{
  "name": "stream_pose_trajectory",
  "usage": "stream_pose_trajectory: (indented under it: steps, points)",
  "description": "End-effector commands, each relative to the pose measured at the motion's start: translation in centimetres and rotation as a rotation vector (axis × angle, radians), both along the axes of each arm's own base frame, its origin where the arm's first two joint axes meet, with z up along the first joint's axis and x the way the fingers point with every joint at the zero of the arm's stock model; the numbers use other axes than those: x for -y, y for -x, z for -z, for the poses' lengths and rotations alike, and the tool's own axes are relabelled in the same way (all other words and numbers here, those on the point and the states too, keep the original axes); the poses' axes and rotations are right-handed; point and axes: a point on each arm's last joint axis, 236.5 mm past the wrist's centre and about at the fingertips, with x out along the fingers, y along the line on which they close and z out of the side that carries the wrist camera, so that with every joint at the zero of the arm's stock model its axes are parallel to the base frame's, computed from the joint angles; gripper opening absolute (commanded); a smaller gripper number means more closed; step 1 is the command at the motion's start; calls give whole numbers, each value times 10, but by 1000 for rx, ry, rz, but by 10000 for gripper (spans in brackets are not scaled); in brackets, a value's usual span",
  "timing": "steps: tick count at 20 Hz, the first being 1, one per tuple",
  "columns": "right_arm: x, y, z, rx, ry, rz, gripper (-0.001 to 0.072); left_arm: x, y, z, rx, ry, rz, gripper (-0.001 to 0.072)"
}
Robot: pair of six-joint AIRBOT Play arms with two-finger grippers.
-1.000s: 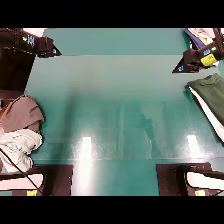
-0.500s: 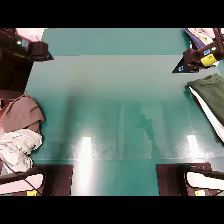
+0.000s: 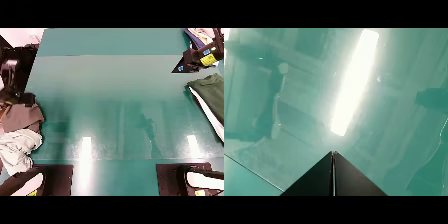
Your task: Fold the shirts.
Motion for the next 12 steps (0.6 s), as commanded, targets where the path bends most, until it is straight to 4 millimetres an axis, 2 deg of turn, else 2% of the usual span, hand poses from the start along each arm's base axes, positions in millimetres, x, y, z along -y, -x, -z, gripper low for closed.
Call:
stream_pose_trajectory:
  steps: [1,5,8,9,10,11,12]
  points:
    - [0,-1,-1,5,0,-1,26,-36,5,43,74,-29,-120,621]
    - [-1,-3,-1,12,-2,3,26,-45,-2,67,80,-4,-133,620]
    - [-1,-2,-1,11,-2,2,25,-29,-6,97,18,73,-123,619]
    - [-1,-1,-1,6,-1,-1,26,-26,-5,100,12,89,-130,613]
    - [-1,0,0,2,0,-3,26,-25,-6,98,20,97,-139,416]
    - [-1,0,0,2,0,-4,26,-25,-9,93,29,96,-139,183]
    - [-1,0,0,3,0,-3,26,-26,-13,84,43,93,-139,40]
